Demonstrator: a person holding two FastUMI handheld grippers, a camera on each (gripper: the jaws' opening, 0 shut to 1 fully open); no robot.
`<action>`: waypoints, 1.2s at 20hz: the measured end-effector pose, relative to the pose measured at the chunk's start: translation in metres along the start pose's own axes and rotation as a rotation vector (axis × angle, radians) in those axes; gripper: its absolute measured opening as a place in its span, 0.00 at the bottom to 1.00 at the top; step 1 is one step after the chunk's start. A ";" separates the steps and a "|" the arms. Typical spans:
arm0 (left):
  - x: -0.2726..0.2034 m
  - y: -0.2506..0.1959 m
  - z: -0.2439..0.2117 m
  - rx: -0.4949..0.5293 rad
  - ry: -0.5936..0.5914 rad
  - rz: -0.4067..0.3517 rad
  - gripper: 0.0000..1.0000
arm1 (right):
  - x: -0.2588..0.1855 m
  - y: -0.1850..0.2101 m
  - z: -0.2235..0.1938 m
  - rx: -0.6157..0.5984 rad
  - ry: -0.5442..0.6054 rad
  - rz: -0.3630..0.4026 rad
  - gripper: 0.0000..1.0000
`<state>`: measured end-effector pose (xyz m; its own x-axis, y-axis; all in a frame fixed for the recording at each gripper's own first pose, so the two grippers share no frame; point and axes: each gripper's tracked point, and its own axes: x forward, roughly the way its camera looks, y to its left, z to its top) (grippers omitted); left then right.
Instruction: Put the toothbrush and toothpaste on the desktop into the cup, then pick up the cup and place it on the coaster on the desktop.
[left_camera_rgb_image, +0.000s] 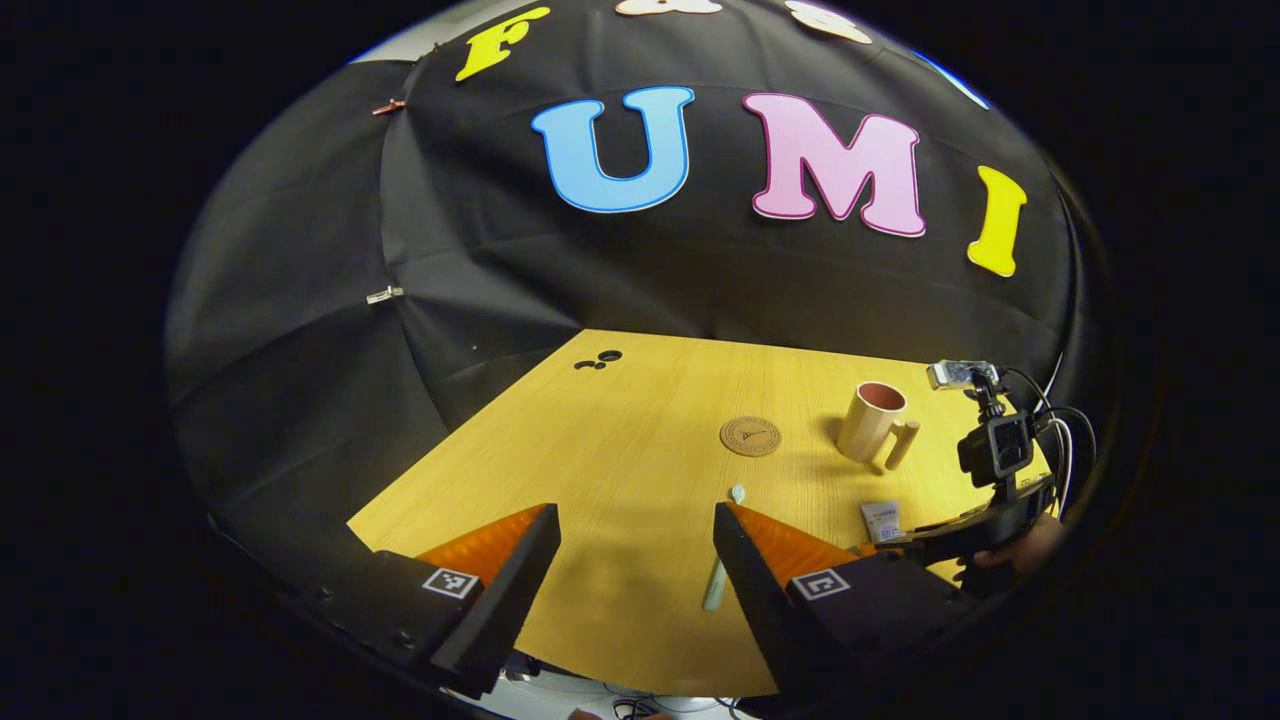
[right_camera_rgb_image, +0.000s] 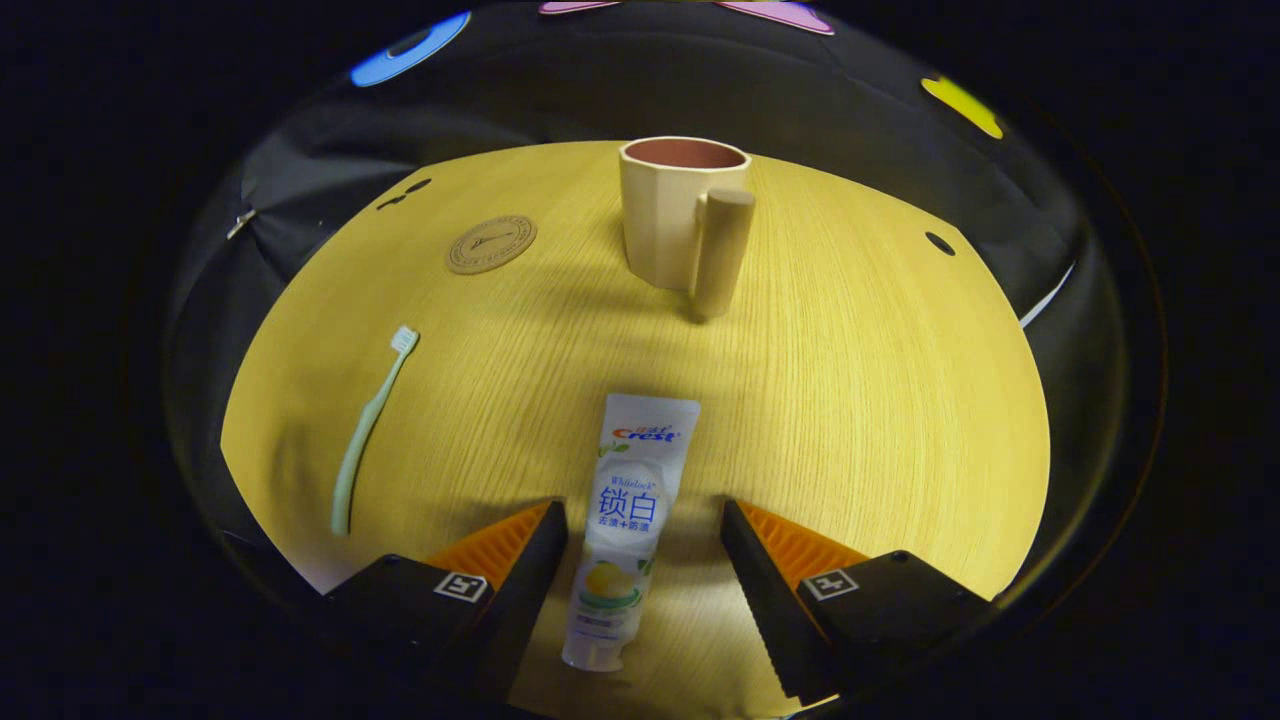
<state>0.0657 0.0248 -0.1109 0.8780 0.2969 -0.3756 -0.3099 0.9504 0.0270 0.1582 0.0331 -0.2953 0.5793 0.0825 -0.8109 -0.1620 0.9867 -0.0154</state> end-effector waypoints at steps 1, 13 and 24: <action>-0.001 0.001 -0.001 -0.001 -0.003 -0.002 0.98 | -0.002 0.000 0.001 0.002 -0.002 -0.001 0.94; -0.012 0.012 -0.015 -0.012 -0.002 -0.034 0.98 | 0.000 0.001 0.003 -0.040 0.021 0.047 0.37; 0.013 -0.004 -0.023 0.028 0.050 -0.137 0.98 | -0.031 -0.013 0.019 0.033 -0.042 0.131 0.18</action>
<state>0.0702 0.0232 -0.1368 0.8921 0.1598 -0.4227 -0.1775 0.9841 -0.0026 0.1579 0.0201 -0.2585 0.5877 0.2162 -0.7797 -0.2123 0.9711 0.1093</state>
